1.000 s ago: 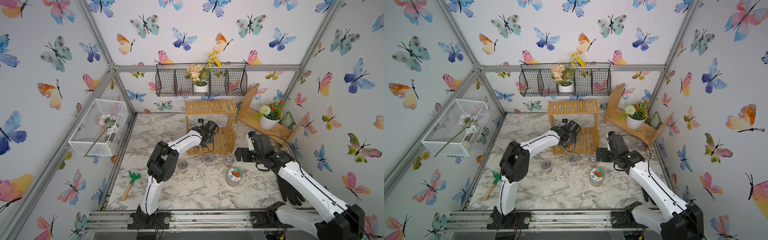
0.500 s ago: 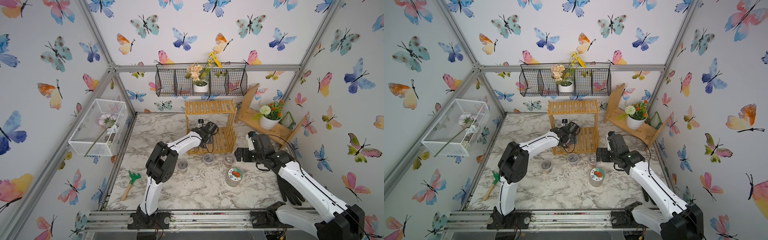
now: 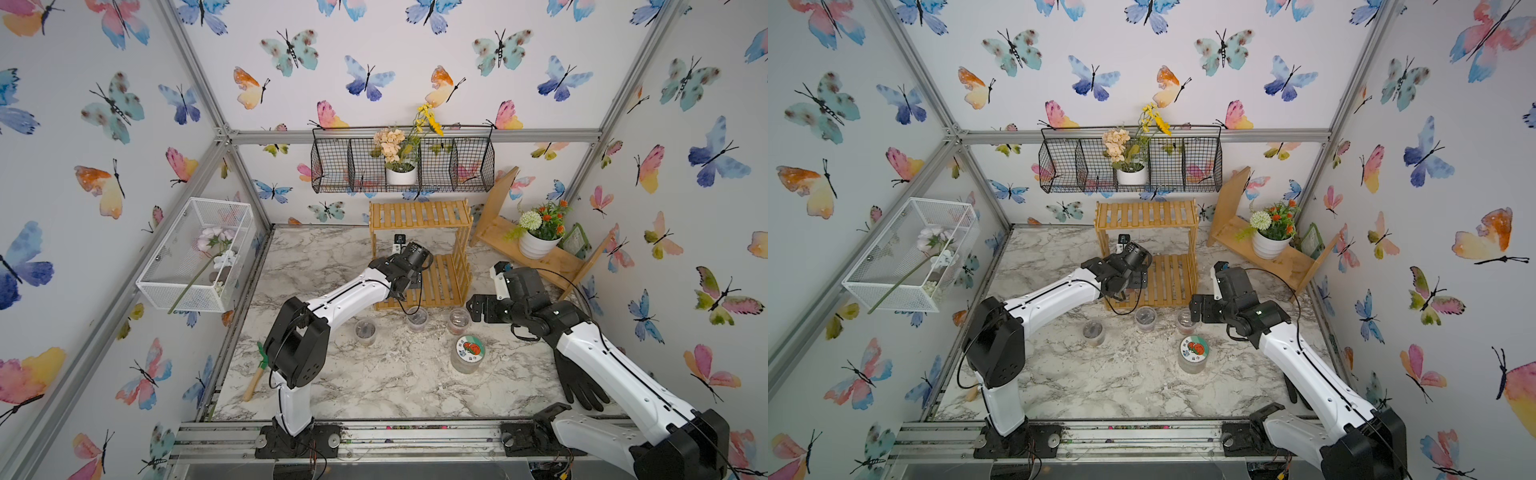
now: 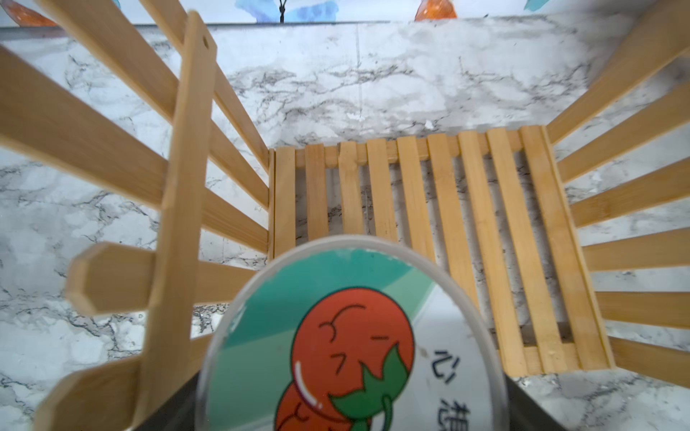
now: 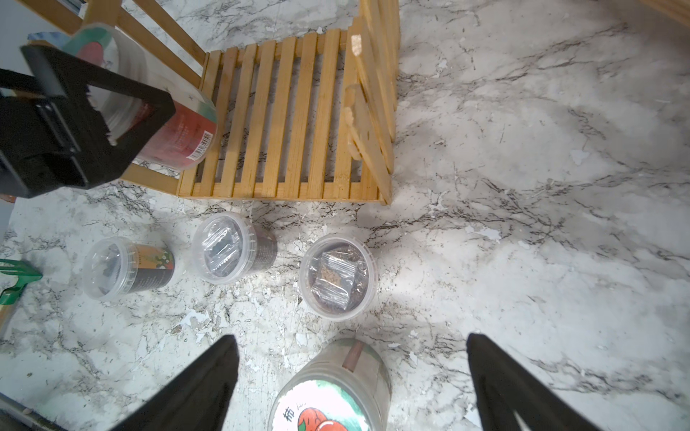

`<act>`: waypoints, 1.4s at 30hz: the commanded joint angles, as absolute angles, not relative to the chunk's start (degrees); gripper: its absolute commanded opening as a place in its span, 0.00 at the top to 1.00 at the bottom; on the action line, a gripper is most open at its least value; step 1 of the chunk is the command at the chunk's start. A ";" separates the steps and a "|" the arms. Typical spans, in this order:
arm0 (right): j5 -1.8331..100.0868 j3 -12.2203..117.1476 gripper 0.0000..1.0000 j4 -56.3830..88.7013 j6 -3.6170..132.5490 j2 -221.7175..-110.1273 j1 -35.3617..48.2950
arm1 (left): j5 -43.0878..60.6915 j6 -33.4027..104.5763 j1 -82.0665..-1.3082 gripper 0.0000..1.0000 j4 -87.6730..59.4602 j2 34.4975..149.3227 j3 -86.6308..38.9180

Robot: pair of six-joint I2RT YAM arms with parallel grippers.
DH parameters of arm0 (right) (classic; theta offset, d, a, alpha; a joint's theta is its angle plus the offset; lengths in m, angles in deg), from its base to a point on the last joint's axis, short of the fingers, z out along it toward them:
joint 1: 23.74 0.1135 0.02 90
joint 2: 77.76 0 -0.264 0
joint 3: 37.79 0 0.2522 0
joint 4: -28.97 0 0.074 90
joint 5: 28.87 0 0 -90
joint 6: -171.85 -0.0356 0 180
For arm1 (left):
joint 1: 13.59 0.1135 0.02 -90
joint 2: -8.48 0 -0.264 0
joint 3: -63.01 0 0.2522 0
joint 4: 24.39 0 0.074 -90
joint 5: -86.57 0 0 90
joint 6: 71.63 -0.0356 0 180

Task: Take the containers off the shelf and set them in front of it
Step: 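Pick up a container from the shelf, then place the container at the center of the board.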

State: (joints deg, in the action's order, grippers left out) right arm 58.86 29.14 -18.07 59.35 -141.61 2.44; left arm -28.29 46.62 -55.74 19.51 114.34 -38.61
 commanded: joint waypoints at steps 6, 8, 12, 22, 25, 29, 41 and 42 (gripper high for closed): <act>55.26 29.72 0.02 -16.53 60.32 -141.76 2.10 | -30.59 43.03 -58.28 0.21 18.14 106.44 -35.23; 54.68 29.76 0.02 -16.50 60.41 -141.74 2.10 | -30.41 42.31 -59.46 0.21 18.15 104.23 -33.82; 53.99 29.63 0.02 -16.56 60.49 -141.65 2.04 | -30.06 41.42 -61.82 0.21 18.47 99.93 -30.30; 52.52 28.72 0.02 -17.25 60.94 -140.69 2.02 | -30.77 42.76 -70.64 0.21 19.59 88.76 -20.28; 51.92 28.29 0.02 -17.11 60.93 -140.39 2.02 | -30.93 43.93 -74.00 0.21 19.57 87.13 -18.08; 51.55 27.93 0.02 -17.07 60.95 -139.92 2.02 | -31.52 44.90 -78.59 0.21 18.93 86.06 -15.46; 50.84 25.74 0.02 -17.26 60.58 -137.26 2.02 | -30.97 48.61 -84.16 0.22 14.11 86.46 -8.44; 50.84 25.64 0.02 -17.35 60.52 -137.08 2.02 | -31.02 48.76 -84.25 0.22 13.82 86.96 -8.26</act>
